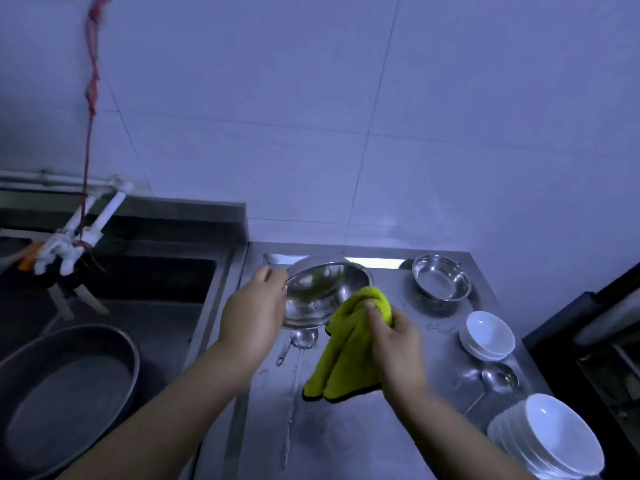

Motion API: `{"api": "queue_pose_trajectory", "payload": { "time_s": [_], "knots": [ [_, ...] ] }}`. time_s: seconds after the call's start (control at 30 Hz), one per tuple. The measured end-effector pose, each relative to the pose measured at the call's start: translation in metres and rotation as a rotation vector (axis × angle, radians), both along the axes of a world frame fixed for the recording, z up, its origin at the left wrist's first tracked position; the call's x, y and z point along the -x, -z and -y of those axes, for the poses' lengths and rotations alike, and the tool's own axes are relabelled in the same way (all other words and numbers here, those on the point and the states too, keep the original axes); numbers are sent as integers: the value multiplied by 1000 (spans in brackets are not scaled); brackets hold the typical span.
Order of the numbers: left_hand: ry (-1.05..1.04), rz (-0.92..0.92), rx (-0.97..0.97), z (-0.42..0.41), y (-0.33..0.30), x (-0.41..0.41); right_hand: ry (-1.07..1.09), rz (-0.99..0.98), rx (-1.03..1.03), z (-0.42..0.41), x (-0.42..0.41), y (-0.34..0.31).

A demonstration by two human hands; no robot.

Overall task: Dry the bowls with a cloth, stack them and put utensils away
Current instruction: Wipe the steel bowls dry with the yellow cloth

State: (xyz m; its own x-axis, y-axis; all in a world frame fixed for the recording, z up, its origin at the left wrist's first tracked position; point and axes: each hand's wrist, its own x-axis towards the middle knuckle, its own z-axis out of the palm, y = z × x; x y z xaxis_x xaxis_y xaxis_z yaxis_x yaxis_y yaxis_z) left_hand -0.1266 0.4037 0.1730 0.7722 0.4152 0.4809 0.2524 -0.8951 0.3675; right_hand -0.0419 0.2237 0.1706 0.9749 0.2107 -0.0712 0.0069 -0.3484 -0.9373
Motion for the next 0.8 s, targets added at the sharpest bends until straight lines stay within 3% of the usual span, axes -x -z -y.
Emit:
{"api": "queue_pose_trajectory", "payload": {
  "time_s": [0.1,0.17,0.27,0.43,0.57,0.7,0.8],
  "knots": [
    [-19,143,69,18,-34,-2,-151,144,-177,-13,-4,-19],
    [-39,206,96,30,-52,-3,-317,287,-98,-18,-7,-27],
    [-89,231,190,46,-68,-6,-333,463,98,-24,-17,-37],
    [-107,319,329,64,-85,-13,-485,639,-20,-32,-20,-64],
    [-154,380,282,57,-107,-12,-670,830,-7,-30,-28,-76],
    [-164,350,182,56,-121,-6,-760,1165,170,-12,-40,-72],
    [-114,274,65,61,-125,-4,-830,1403,477,6,-60,-74]
  ]
}}
